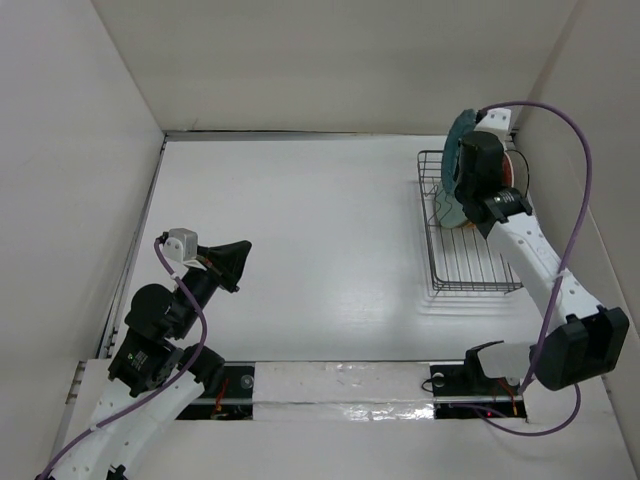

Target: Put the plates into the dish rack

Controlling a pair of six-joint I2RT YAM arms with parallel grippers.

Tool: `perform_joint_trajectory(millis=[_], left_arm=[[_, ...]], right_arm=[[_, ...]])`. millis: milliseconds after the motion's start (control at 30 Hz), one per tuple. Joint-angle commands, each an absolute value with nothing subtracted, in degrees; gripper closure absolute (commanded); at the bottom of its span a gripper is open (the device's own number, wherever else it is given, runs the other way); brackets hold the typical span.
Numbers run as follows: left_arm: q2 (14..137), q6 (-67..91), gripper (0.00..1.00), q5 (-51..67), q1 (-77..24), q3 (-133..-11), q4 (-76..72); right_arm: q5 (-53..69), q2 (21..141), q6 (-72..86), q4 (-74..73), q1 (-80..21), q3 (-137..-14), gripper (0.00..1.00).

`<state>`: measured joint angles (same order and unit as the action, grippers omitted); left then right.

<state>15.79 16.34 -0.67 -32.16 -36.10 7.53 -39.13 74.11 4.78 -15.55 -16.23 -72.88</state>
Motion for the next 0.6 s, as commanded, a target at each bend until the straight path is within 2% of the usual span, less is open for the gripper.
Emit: perform_joint_trajectory(millis=[0,367,567], left_arm=[[15.73,15.91,1.00,-0.35,-32.34,-37.09,4.83],[15.91,15.91,1.00,-0.26,-32.34,-37.00,4.83],[16.08,15.91,1.00,-0.44,-32.34,-37.00,4.83]], right_arm=[[-37.89,74.43,2.46,-11.76,-13.72,-79.01,1.00],[-36.04,79.01,3.95,-16.52,-13.18,-80.16,1.00],[-33.40,79.10,7.73,-16.26,-13.18,-74.20,1.00]])
